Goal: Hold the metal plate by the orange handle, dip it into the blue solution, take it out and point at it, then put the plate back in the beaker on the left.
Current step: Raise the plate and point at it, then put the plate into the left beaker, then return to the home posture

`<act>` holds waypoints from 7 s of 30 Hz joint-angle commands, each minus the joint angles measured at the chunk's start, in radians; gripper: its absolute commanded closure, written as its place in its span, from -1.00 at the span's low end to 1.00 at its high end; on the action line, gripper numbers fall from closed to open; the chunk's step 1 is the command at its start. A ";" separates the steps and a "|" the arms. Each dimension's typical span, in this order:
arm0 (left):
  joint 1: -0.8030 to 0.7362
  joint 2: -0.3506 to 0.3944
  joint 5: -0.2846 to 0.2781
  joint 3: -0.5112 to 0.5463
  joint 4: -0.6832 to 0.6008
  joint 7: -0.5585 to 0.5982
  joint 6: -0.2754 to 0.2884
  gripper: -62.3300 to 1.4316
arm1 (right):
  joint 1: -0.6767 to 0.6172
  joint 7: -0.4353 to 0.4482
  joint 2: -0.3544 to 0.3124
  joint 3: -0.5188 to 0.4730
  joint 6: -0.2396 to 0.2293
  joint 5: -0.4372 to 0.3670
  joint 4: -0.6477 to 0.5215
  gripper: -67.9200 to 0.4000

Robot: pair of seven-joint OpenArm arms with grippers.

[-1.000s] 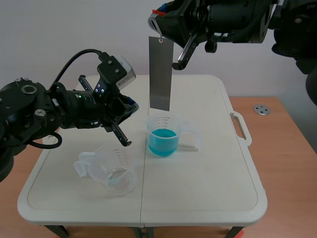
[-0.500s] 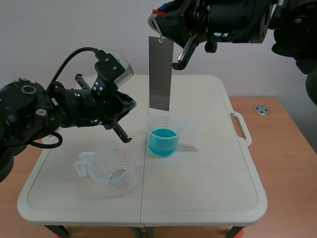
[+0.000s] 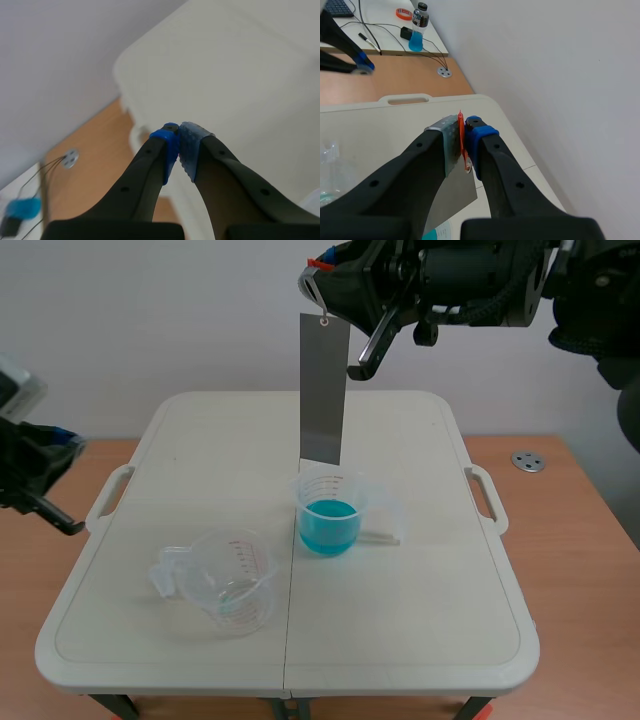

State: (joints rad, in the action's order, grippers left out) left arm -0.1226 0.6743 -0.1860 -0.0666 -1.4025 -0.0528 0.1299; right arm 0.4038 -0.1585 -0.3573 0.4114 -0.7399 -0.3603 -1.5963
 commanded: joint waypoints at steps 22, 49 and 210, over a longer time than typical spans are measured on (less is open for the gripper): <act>-0.801 0.152 -0.065 0.292 0.114 0.117 -0.106 0.86 | 0.031 0.031 -0.003 -0.013 -0.006 -0.038 -0.040 0.95; -0.838 0.018 -0.054 -0.172 0.174 0.139 0.054 0.86 | 0.058 0.056 0.011 0.164 -0.006 -0.078 -0.188 0.95; -0.789 0.019 -0.057 -0.175 0.245 0.078 0.053 0.24 | -0.024 -0.038 0.185 0.367 -0.006 0.017 0.264 0.12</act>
State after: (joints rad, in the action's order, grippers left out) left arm -0.9001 0.6899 -0.2401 -0.2420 -1.1534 0.0235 0.1799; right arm 0.3473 -0.2111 -0.1726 0.7929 -0.7376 -0.3359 -1.3220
